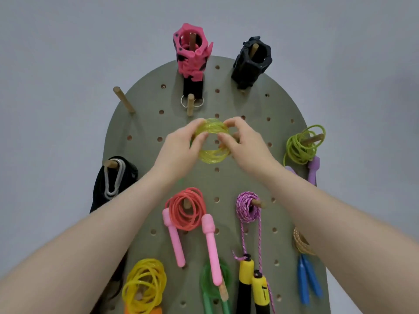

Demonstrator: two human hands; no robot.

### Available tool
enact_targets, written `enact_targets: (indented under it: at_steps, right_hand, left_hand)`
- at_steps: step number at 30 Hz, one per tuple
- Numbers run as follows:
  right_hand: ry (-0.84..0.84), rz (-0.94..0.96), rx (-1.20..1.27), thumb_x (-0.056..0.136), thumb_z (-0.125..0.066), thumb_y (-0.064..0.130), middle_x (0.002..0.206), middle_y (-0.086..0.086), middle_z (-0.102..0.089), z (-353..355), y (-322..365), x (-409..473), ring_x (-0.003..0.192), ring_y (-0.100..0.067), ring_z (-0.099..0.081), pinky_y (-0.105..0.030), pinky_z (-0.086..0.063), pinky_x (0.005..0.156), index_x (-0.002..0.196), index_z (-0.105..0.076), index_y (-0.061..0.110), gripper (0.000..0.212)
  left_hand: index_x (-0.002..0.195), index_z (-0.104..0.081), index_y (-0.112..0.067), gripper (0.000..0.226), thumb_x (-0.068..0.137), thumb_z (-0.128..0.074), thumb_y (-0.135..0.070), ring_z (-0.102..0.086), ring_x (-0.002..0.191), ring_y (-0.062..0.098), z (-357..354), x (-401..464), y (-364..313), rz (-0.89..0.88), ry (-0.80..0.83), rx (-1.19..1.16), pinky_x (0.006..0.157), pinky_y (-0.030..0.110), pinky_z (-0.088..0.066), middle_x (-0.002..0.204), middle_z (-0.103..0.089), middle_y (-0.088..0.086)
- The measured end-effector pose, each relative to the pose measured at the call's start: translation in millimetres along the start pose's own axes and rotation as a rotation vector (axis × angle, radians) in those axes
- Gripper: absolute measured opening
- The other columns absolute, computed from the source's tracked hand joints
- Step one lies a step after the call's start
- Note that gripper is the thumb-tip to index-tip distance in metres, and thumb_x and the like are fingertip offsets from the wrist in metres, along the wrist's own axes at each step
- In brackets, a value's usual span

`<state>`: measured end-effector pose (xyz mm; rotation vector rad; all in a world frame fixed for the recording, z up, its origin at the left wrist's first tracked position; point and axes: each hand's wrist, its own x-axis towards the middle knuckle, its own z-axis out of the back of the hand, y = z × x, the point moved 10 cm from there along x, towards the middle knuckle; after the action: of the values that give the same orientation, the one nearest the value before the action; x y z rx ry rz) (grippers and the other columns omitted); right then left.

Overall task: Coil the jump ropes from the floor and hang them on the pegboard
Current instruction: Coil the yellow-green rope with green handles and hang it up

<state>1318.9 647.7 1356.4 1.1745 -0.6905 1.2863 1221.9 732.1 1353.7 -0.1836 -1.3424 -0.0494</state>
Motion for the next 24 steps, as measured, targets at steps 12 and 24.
enact_targets:
  at_steps: [12, 24]
  right_hand:
    - [-0.090, 0.160, 0.271, 0.094, -0.051, 0.029, 0.085, 0.004, -0.056, -20, 14, 145, 0.066, -0.009, -0.053, -0.023, -0.040, 0.057, 0.100, -0.045, 0.022, 0.011]
    - [-0.150, 0.268, -0.949, 0.098, -0.028, 0.019, 0.142, -0.016, -0.035, -90, -30, 141, 0.121, -0.033, -0.040, -0.039, -0.037, 0.088, 0.138, -0.027, 0.007, 0.042]
  left_hand:
    - [0.135, -0.049, -0.026, 0.038, 0.098, -0.043, -0.025, -0.052, 0.120, 0.027, 38, 117, 45, 0.029, -0.183, 0.045, 0.098, 0.034, -0.042, 0.131, -0.057, 0.009]
    - [0.144, -0.026, -0.028, 0.051, 0.095, -0.034, -0.017, -0.031, 0.125, 0.033, -30, 114, 131, 0.355, -0.081, 0.666, 0.101, 0.042, -0.029, 0.136, -0.030, 0.013]
